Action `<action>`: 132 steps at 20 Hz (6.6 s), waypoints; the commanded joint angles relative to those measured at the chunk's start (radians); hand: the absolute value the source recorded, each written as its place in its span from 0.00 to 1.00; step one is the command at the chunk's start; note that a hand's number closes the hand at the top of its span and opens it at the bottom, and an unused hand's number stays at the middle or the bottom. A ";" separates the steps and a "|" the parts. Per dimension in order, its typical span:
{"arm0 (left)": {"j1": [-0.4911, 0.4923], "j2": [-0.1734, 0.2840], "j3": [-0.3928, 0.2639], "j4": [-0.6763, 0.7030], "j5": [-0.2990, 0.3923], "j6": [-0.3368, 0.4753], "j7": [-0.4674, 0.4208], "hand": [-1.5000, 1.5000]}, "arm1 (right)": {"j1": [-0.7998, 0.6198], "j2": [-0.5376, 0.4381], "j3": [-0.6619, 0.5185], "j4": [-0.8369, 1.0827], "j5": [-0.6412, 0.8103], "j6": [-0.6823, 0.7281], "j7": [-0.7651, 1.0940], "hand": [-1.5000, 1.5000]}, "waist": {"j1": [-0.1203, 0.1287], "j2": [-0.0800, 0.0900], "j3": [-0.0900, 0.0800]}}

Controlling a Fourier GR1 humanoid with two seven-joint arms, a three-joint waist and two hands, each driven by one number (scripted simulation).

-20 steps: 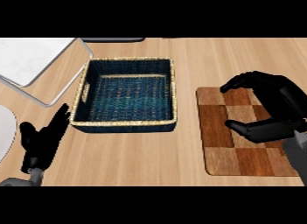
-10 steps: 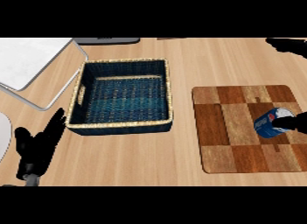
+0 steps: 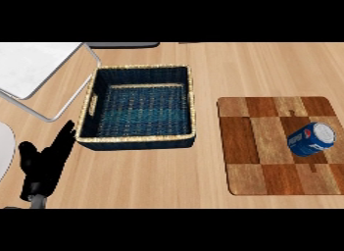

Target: Pick the can from the cutting board and place it in the basket

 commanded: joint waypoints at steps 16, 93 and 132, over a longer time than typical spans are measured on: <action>0.064 -0.009 -0.007 0.025 -0.003 -0.018 0.128 0.50 | 0.073 -0.143 -0.070 0.127 0.050 0.356 -0.171 0.00 | 0.008 0.012 -0.006; 0.103 -0.104 0.079 0.038 -0.131 -0.105 0.109 0.50 | 0.262 0.443 0.285 0.310 0.988 -0.250 -0.480 1.00 | 0.018 0.015 -0.008; 0.068 -0.107 0.041 0.019 -0.150 -0.132 0.167 0.50 | -0.419 1.222 0.566 -0.076 1.227 -0.855 1.129 1.00 | 0.097 -0.009 -0.020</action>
